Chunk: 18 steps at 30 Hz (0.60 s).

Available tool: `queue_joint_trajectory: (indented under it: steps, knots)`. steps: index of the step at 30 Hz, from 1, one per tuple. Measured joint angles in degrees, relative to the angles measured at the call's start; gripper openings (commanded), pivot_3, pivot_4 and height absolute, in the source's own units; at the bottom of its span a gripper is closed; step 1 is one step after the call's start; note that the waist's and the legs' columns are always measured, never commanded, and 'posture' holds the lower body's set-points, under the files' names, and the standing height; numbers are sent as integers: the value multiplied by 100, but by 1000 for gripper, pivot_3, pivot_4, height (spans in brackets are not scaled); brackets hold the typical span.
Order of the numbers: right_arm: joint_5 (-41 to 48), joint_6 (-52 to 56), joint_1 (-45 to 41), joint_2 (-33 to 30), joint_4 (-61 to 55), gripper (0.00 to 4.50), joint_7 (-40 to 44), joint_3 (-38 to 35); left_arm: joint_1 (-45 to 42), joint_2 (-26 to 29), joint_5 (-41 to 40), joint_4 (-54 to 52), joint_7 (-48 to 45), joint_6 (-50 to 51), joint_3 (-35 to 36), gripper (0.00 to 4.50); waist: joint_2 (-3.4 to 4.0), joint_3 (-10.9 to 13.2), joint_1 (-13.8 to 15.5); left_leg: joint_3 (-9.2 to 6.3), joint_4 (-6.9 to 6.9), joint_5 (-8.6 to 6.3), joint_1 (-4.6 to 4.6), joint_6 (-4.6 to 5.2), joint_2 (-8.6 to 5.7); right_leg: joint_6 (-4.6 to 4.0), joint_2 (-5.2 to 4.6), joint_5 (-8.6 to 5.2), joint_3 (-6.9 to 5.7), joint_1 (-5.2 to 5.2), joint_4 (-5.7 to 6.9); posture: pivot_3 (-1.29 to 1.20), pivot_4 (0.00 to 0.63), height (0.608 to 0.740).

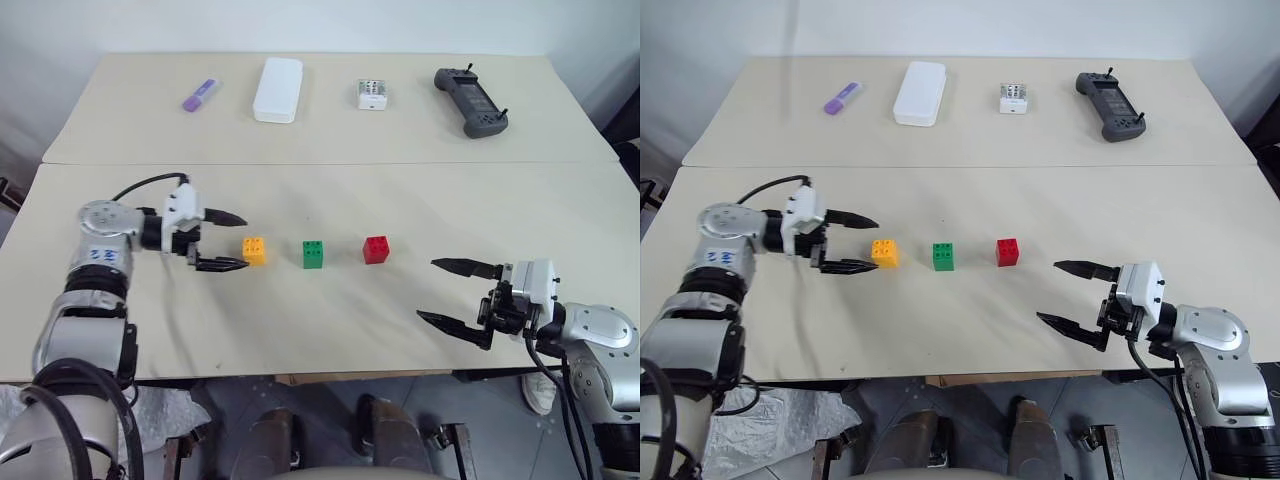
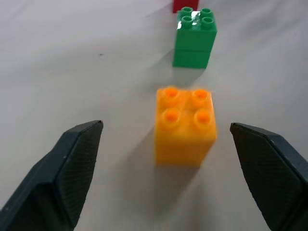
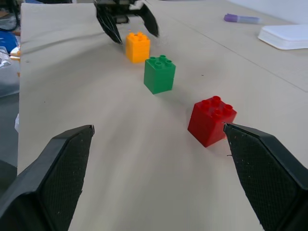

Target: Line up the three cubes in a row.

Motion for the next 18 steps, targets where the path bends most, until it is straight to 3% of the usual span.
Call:
queue_joint_trajectory:
  steps: [6,11,18]
  knots:
    - [162,-232,-540,151,735,4500,282,-138,1947,663,-937,-1924,92,1027,1027,4363,1,1,-82,-5,1,-1,1,1,7,-1,-1,0,3,0,1,0,150,740]
    - [156,-537,-1197,189,1624,4500,745,-129,3922,588,-1437,-4152,1075,1572,2018,4363,4,2,-44,-20,4,-3,5,2,4,-4,-14,2,7,7,2,0,150,740]
    - [43,-719,-1821,184,2404,4500,1412,54,4852,452,-1794,-5607,1773,1999,2669,4363,10,2,-65,-21,5,-7,12,-5,5,-7,-12,3,5,13,1,0,150,740]
